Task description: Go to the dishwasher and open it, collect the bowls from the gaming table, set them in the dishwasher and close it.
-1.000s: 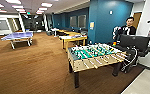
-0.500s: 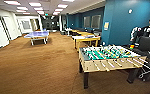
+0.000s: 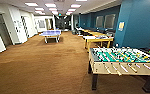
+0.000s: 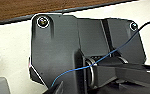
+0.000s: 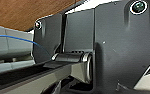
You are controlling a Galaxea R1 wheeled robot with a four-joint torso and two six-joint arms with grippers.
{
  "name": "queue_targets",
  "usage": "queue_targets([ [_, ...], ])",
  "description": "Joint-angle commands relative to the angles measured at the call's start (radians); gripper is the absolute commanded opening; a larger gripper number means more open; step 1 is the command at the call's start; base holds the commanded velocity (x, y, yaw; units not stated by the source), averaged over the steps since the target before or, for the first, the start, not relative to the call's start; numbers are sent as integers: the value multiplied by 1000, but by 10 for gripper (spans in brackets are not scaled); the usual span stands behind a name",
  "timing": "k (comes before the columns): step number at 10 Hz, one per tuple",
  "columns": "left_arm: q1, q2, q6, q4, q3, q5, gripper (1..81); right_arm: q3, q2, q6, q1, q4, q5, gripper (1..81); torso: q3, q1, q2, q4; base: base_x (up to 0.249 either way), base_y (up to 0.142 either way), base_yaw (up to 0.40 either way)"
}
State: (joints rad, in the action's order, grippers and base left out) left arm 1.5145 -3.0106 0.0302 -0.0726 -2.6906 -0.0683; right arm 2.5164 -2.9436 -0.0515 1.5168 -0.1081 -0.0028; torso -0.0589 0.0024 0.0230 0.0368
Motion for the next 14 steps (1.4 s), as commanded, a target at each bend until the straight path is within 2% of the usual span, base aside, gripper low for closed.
queue_targets([
  [1,-43,2,-1,-10,3,51,811,-9,2,-2,-48,7,-60,811,0,0,0,0,0,0,296],
  [7,-43,2,0,-9,3,51,811,-5,2,-2,-48,7,-60,811,0,0,0,0,0,0,269],
  [14,-43,4,2,4,3,51,811,1,1,-2,-48,7,-60,811,0,0,0,0,0,0,16],
])
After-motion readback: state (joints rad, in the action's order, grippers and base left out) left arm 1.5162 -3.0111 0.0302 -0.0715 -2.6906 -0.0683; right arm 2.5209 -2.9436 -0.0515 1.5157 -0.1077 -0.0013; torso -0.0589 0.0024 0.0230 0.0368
